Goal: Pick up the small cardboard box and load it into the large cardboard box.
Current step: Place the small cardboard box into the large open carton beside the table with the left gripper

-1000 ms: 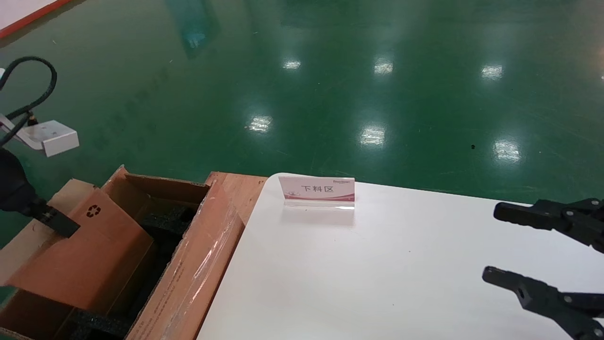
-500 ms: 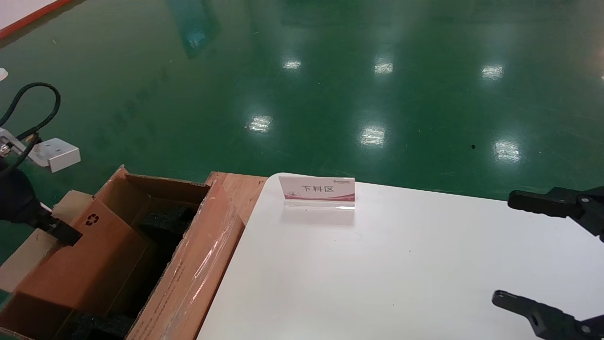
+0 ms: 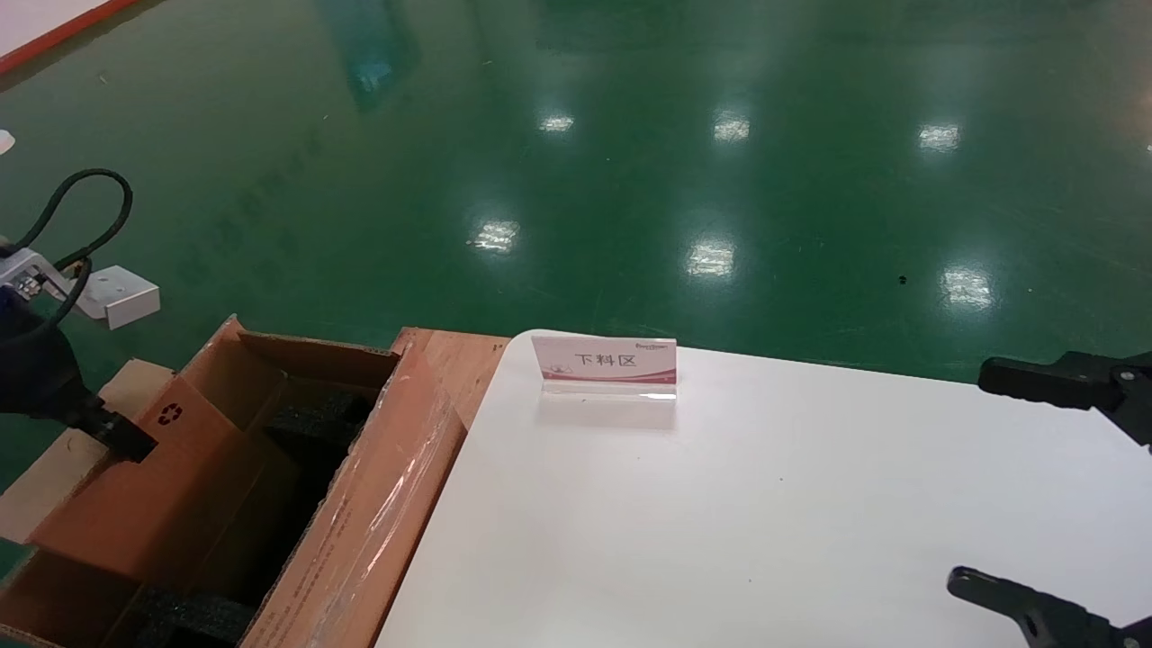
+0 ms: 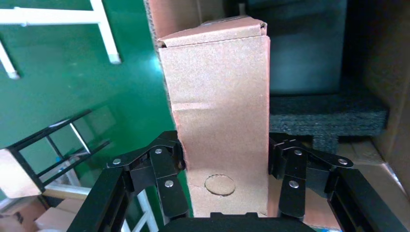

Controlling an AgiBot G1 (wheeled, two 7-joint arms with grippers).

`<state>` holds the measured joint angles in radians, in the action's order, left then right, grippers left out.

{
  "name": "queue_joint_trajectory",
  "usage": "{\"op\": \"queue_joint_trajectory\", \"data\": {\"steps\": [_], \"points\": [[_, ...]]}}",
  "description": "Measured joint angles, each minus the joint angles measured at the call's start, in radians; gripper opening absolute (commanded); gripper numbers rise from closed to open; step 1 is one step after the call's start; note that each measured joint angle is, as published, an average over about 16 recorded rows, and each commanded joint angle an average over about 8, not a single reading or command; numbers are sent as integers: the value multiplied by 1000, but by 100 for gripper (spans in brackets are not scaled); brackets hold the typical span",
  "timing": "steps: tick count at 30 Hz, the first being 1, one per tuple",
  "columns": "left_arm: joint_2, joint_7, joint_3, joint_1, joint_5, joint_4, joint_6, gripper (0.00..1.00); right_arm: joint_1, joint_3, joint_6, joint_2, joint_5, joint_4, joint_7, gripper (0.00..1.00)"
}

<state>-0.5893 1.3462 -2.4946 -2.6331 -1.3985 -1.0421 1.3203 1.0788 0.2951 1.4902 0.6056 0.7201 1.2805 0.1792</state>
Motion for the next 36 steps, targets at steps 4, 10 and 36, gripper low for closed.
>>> {"op": "queue_joint_trajectory", "data": {"steps": [4, 10, 36], "points": [[-8, -3, -2, 22, -4, 22, -15, 0, 0, 0, 0, 0, 0, 0, 0, 100], [-21, -11, -2, 60, -3, 60, -40, 0, 0, 1, 0, 0, 0, 0, 0, 100], [-119, -102, 32, 298, 92, 323, -115, 0, 0, 2, -1, -1, -1, 0, -1, 100]]}}
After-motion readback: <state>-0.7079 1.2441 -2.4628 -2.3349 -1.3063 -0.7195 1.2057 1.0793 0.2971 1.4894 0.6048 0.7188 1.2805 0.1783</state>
